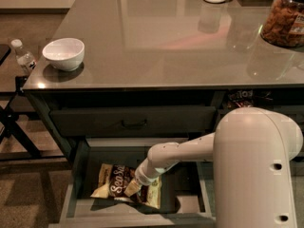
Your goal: Pick brown chip bag from middle drawer and place on counter
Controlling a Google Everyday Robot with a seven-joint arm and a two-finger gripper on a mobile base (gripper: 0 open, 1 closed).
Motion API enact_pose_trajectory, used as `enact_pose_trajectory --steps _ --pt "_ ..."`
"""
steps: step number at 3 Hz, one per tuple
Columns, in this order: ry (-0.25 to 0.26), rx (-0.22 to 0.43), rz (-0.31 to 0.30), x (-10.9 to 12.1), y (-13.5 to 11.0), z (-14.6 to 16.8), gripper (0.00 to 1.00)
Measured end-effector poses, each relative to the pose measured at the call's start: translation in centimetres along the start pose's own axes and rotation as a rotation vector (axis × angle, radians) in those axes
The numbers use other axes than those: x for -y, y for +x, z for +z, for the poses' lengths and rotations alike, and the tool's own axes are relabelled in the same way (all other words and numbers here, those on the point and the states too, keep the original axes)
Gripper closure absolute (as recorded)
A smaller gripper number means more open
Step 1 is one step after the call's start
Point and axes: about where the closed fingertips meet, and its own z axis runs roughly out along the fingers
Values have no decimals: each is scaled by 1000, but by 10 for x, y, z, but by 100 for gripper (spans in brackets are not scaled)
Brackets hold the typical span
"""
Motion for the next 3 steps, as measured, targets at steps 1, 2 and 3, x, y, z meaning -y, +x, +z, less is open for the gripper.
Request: enact_pose_trajectory --steps 1,2,3 --pt "0 0 0 0 0 0 86" --pt "0 0 0 0 0 0 100" --pt "0 0 0 -1 -2 -4 100"
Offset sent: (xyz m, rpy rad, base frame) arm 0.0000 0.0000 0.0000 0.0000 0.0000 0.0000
